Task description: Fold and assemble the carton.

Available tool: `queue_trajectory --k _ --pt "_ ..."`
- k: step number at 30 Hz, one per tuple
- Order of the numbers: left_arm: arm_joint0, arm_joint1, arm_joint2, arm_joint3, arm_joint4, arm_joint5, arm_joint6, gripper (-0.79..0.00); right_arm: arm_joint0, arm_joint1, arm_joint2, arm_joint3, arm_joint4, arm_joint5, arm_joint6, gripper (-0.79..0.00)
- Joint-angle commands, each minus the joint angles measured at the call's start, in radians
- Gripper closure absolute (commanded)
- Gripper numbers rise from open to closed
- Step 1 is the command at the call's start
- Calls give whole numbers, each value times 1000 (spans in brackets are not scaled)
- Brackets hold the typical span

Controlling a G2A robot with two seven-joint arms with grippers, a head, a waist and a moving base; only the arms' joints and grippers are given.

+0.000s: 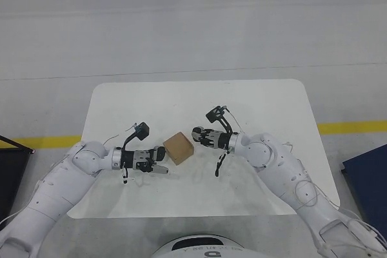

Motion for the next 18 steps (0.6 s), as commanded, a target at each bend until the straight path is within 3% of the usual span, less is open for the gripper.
queue_trajectory --k 1,5,13,18 --pt "-1 0 6 -8 4 3 -3 -785 0 -1 -10 -8 -10 6 22 0" --pt "-11 -6 21 -21 21 16 -2 -785 18 -7 -41 -13 -15 -10 82 0" --pt "-19 -7 15 1 38 18 21 -785 -3 3 7 -14 -9 -7 45 0" --pt "-16 -6 13 -9 38 21 19 -785 -3 2 -3 -25 -12 5 89 0"
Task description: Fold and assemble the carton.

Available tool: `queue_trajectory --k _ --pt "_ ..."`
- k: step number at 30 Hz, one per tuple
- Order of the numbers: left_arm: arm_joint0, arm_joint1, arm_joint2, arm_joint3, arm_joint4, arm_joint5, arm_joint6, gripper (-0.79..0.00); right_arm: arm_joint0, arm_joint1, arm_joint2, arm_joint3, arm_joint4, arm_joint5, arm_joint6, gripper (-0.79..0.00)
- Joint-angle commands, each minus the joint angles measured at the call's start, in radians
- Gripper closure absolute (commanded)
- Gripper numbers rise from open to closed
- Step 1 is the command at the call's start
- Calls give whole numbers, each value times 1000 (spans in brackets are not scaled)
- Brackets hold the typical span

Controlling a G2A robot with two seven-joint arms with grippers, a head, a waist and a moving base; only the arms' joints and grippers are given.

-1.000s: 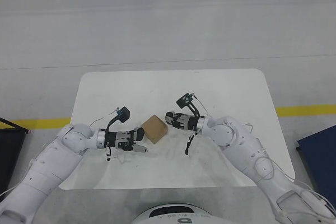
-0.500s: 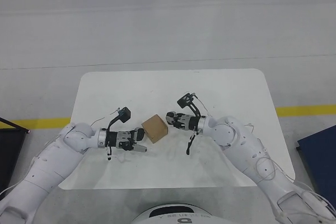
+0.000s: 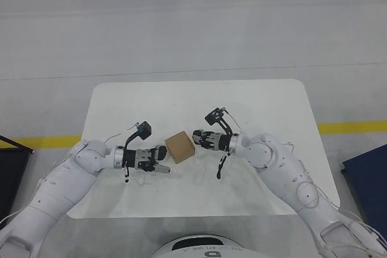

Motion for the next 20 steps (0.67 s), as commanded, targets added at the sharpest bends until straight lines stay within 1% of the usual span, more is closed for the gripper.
queue_trajectory --k 1,4,7,9,11,13,14,15,16,17,18,19,20 --pt "-1 -1 3 -5 2 5 -1 -785 9 -3 -15 -2 -3 5 24 0" --pt "-3 -3 6 -3 0 3 2 -785 17 -5 -17 3 7 -5 28 0" --pt "-1 2 -9 16 -18 -13 11 -785 -3 3 21 3 10 -14 -17 0" --pt "4 10 -35 34 -32 -27 18 -785 -30 13 56 -14 -1 -21 -51 0" --pt "15 23 -77 51 -50 -38 36 -785 -68 25 103 -37 -3 -37 -95 0" --pt "33 41 -147 65 -74 -47 81 -785 -112 40 168 -50 5 -57 -132 0" --pt "50 51 -184 61 -87 -53 107 -785 -128 49 201 -53 7 -55 -128 0" --pt "72 60 -217 50 -102 -56 126 -785 -136 56 232 -59 10 -40 -107 -163" --pt "72 60 -217 50 -102 -56 126 -785 -137 59 244 -61 9 -31 -99 -785" --pt "72 60 -217 50 -102 -56 126 -785 -137 59 244 -61 9 -31 -99 -785" --pt "75 60 -222 51 -103 -56 127 -784 -138 59 247 -60 10 -34 -102 -6" --pt "75 61 -224 49 -103 -56 129 -784 -138 60 253 -61 10 -30 -98 -16" --pt "74 60 -220 49 -103 -56 128 -784 -137 59 249 -61 9 -30 -98 -53"
